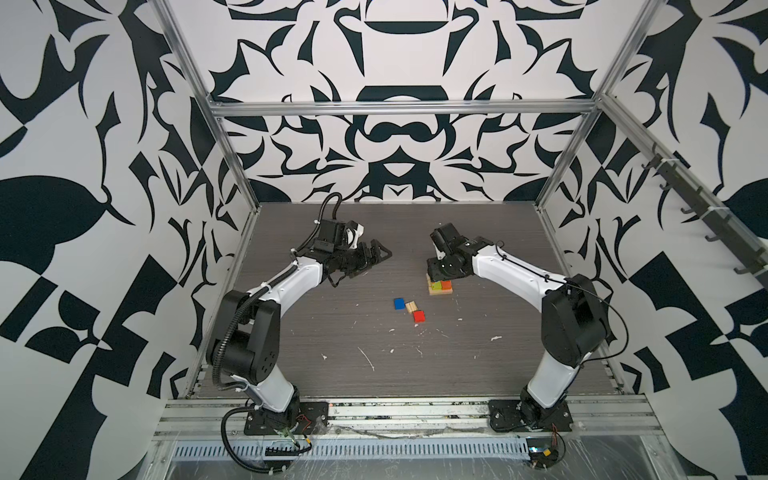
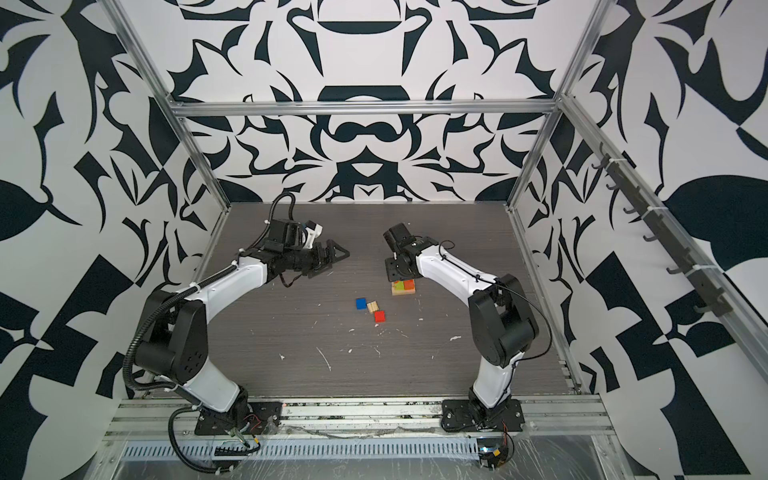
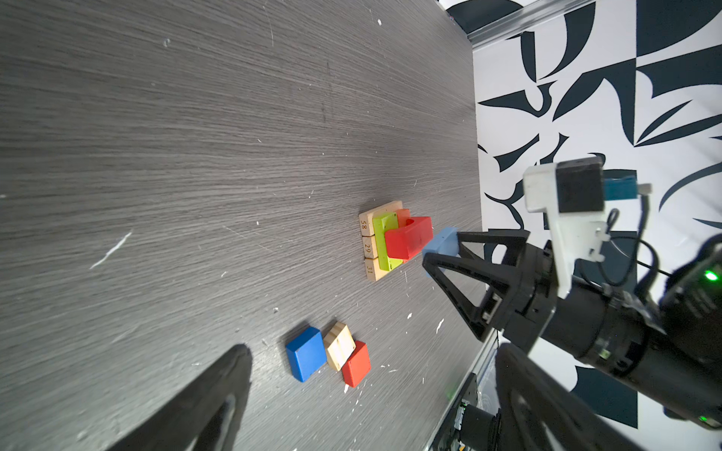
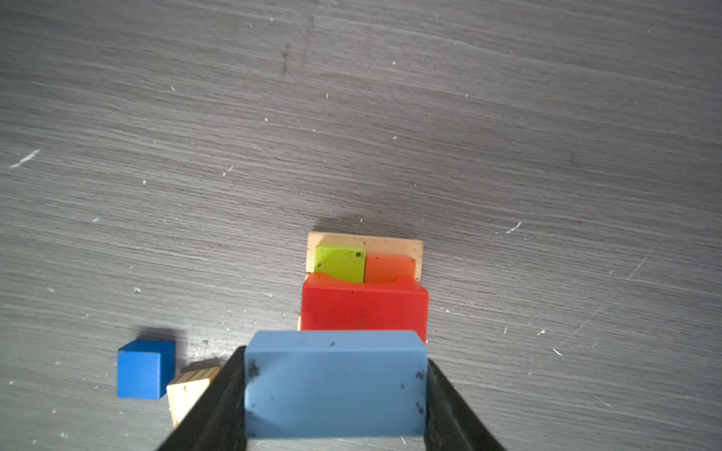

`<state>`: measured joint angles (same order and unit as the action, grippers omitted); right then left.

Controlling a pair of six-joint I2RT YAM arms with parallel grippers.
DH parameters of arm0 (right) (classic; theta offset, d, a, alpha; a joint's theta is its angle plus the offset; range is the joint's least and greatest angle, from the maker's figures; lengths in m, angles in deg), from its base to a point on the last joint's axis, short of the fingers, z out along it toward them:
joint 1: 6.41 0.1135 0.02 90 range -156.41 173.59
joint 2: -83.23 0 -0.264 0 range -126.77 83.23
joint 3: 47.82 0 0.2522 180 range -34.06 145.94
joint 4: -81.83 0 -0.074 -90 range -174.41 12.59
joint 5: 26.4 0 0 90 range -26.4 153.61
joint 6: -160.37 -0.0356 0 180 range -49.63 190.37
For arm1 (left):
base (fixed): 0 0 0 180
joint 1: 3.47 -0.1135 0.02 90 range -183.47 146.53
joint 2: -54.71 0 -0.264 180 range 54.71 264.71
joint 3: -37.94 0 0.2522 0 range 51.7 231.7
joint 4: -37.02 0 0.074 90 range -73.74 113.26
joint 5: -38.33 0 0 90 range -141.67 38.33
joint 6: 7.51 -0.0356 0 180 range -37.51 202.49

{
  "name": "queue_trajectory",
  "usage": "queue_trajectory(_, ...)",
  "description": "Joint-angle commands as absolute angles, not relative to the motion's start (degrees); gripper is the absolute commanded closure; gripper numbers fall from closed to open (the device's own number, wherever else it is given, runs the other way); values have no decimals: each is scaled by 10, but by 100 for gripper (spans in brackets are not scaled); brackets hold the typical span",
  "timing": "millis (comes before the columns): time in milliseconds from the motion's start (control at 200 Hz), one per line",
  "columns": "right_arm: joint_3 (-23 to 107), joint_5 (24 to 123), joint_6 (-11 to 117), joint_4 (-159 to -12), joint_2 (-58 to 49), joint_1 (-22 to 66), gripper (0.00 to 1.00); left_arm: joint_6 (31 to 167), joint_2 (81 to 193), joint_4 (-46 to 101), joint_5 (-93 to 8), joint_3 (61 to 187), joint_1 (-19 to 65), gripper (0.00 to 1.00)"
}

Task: Build the wood block tower
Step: 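Lower the light blue slab onto the red arch block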

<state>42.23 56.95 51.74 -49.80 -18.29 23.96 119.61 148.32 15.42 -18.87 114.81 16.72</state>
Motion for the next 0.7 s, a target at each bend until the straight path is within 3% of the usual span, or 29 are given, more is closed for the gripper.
queue_trajectory(0, 419, 560, 528, -510, -174, 235, 41, 1197, 1490, 161, -188, 1161, 170, 1)
queue_trajectory(695, 420, 559, 529, -517, -195, 227, 40, 1199, 1503, 165, -188, 1164, 175, 0)
